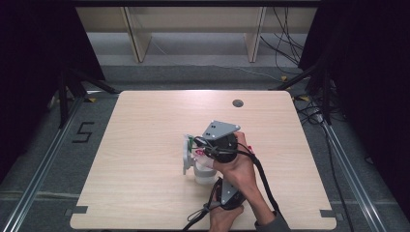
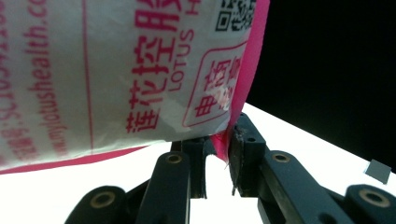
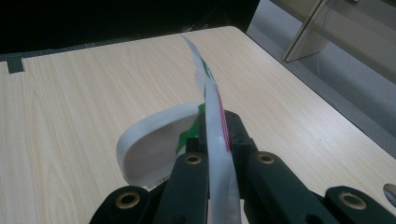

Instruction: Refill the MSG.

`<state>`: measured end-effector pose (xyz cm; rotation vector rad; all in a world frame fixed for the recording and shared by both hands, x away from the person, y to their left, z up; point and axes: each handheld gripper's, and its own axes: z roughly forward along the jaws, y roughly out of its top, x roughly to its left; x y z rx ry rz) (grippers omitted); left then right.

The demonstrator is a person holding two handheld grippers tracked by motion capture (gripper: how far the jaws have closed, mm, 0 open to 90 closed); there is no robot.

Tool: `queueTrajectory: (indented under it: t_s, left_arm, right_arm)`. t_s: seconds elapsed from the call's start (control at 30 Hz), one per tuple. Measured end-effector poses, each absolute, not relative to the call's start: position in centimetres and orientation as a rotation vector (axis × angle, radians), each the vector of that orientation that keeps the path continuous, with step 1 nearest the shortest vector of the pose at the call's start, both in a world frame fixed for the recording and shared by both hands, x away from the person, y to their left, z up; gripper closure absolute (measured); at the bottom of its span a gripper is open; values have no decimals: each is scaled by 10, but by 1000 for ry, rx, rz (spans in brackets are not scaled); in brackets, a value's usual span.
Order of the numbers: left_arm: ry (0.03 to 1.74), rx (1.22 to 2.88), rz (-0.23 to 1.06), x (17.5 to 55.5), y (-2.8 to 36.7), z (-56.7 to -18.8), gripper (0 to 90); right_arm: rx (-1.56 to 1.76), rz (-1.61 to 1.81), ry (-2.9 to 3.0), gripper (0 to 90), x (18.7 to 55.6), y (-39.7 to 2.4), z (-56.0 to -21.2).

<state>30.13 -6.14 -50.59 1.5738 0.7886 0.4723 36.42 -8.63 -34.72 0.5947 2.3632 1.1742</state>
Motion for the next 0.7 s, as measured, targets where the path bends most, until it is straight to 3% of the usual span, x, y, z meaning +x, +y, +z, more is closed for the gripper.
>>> queueTrajectory:
  t_s: [0.53, 0.57, 0.6, 0.7]
  left_arm:
    - [789, 1580, 472, 301, -60, -506, 773]
    - [808, 1491, 430, 300, -67, -506, 773]
    - [788, 1582, 476, 301, -60, -506, 773]
    - [789, 1579, 474, 301, -60, -506, 772]
  right_arm:
    - [600, 1179, 2355, 889, 364, -85, -348]
    - [597, 1178, 2353, 889, 364, -85, -348]
    - [600, 1178, 2352, 889, 364, -85, -348]
    - [570, 1180, 2355, 889, 365, -85, -349]
